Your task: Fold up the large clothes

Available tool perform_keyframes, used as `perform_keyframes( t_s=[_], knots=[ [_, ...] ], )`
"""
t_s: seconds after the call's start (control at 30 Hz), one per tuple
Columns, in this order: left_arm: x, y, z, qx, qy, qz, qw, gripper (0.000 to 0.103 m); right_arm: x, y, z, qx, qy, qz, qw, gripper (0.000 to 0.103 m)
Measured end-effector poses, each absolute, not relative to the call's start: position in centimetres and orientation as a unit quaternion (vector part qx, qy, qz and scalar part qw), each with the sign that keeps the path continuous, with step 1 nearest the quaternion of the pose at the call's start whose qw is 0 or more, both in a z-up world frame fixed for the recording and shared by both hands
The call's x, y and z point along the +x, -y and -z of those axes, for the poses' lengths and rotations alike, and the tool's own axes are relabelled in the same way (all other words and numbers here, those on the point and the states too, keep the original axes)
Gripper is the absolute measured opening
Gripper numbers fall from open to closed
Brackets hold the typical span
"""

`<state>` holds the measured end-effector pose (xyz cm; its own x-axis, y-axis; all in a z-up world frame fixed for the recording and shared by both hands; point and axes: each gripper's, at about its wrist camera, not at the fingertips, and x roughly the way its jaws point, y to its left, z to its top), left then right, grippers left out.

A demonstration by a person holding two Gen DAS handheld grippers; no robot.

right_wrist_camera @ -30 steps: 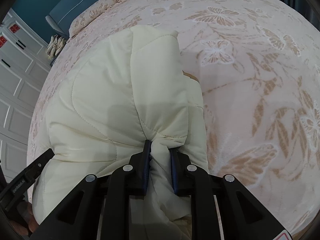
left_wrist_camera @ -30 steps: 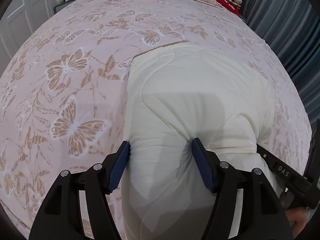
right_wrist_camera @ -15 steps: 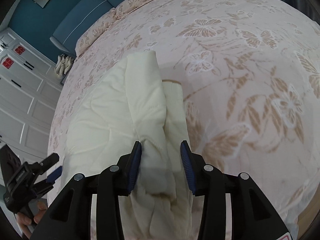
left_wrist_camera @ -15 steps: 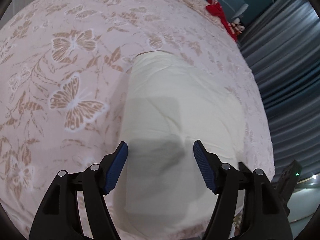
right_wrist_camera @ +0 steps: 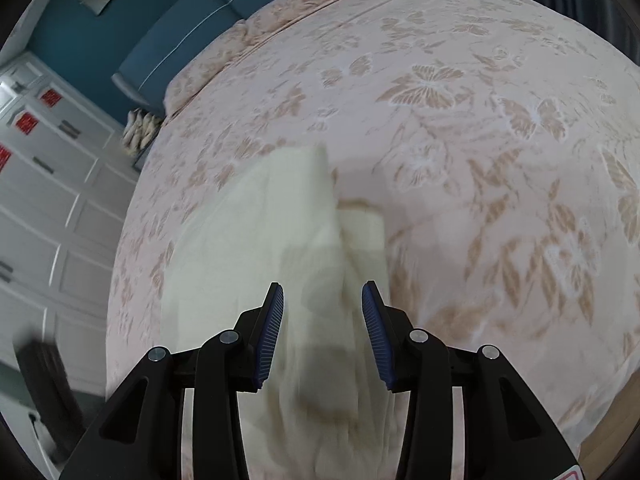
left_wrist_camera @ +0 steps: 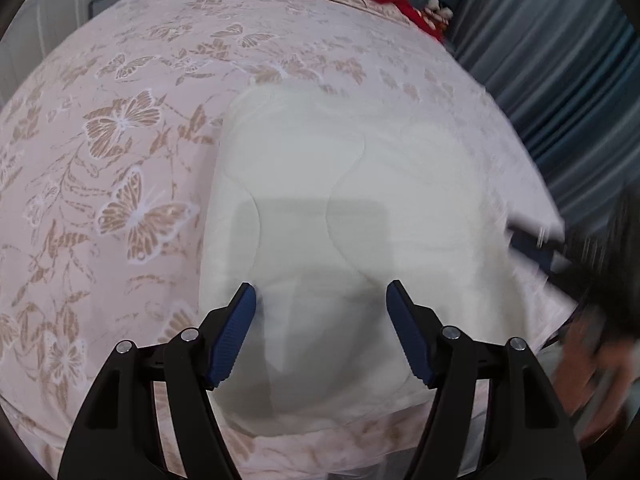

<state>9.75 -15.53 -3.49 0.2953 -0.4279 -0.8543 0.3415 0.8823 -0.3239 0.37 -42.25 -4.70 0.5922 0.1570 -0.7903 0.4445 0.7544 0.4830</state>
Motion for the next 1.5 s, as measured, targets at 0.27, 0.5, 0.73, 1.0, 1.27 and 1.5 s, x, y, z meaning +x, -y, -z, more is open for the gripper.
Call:
perform_keyframes(
  t_s=[0.27,0.5,0.73,1.0,1.27,1.5],
  knots=[
    [16.0,24.6,-2.1,0.010,-0.534,0.332,0.778,0.062,-4.6,38.2,7.8,0.327,-0.463,0.045,0.823,0.032],
    [17.3,35.2,3.9,0.103,-0.575,0.317,0.747,0.045,-6.1,37.5,9.4,0.319,-0.460,0.046,0.827,0.014],
    [16.0,36.7,8.0,0.151,-0.555,0.281,0.768,0.040,-5.9,38.7,11.6,0.332,-0.477,0.060,0.812,0.010],
    [15.6,36.3,10.2,0.166,-0.528,0.279,0.785,0.036,-4.1,39.8,12.9,0.340,-0.533,0.052,0.773,0.011],
    [15.2,36.2,11.1,0.167,-0.505,0.277,0.800,0.036,-3.7,40.3,13.5,0.346,-0.541,0.051,0.765,0.009],
    [14.9,36.0,11.4,0.166,-0.489,0.278,0.810,0.036,-2.3,39.8,13.9,0.321,-0.565,0.056,0.758,0.009]
  ],
)
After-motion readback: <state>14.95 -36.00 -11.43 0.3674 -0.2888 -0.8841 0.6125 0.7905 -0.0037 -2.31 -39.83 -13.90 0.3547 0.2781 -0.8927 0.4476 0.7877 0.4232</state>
